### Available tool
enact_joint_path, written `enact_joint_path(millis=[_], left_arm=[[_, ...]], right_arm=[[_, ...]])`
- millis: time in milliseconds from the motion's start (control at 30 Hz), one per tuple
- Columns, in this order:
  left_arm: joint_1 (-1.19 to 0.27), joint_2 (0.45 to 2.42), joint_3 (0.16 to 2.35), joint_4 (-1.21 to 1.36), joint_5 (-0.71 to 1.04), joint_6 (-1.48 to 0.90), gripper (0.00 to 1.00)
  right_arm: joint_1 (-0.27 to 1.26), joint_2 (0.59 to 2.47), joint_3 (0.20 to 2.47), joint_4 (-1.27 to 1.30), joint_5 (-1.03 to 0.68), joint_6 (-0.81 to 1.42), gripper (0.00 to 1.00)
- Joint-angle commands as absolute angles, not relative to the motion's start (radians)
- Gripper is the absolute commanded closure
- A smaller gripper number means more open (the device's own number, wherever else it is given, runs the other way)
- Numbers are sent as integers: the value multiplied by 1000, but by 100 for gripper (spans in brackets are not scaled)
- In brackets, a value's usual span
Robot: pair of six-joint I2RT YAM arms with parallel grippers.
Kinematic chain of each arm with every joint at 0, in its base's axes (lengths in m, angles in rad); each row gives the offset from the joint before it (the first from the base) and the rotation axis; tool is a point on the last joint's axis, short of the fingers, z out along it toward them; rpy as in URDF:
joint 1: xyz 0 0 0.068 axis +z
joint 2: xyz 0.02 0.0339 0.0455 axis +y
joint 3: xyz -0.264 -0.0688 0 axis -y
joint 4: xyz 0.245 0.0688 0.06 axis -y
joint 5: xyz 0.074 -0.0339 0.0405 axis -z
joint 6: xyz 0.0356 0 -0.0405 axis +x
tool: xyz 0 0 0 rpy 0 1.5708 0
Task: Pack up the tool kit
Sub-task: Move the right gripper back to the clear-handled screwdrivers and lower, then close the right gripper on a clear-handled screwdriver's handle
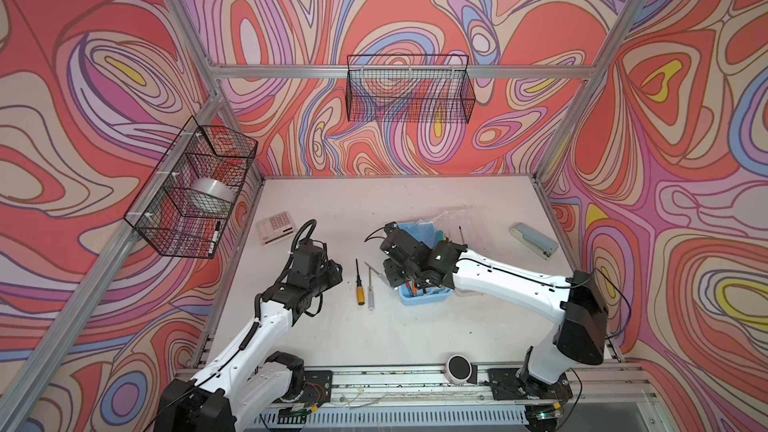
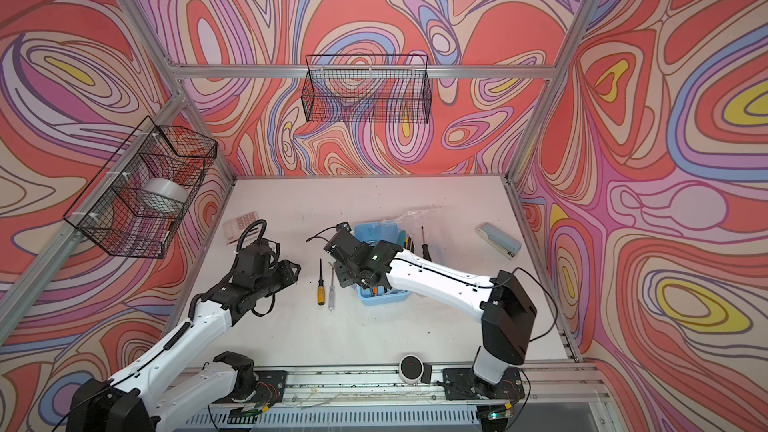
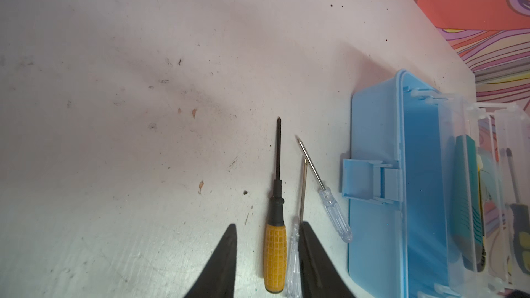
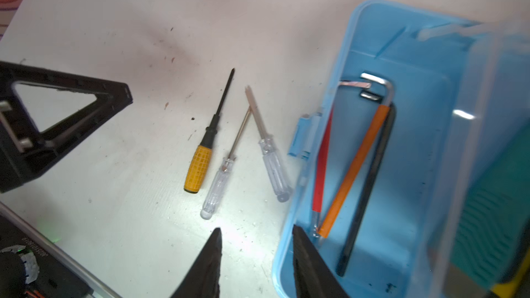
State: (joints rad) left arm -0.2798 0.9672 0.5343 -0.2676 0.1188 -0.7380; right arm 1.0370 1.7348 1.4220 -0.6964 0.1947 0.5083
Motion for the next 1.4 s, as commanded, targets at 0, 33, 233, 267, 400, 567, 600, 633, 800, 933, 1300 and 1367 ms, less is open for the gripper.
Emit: enact_joint_path(millis=[0,33,233,267,400,567,600,633,800,933,1300,1367], left_arm=[[-273,957,489,-240,163,-749,64],[-272,961,479,-227,167,-754,64],[-273,978,445,-187,187,-765,64],[-273,982,443,-183,188,-765,64],[-273,1004,439,-166,195,-763,64],[-272,1020,431,-146,200,-765,64],[-273,1023,431,-146,199,-764,65],[-273,1025,430,-144,199,-763,64],[-273,1035,428,-136,204,-762,64],[-273,1043,426,-129,206,-761,65],[-273,1065,426,-116,206,-761,65],[-273,1071,426,-112,209,-762,65]], right_arm=[[1053,1806,1446,-643,138,540,59],[1054,1826,1446,-629,124,541,59],[1057,1916,1465,-611,85,539,59],[1057,1929,1469,-613,81,538,59],[1059,1977,1483,-609,62,538,59],[1058,2024,1498,-615,64,538,59],[1059,2036,1502,-618,64,537,59],[1059,2042,1504,-616,63,538,59],[1059,2079,1518,-624,69,538,61],[1058,2098,1525,-628,75,543,62],[1059,2135,1543,-662,106,548,69],[1059,2138,1542,-662,107,549,70]])
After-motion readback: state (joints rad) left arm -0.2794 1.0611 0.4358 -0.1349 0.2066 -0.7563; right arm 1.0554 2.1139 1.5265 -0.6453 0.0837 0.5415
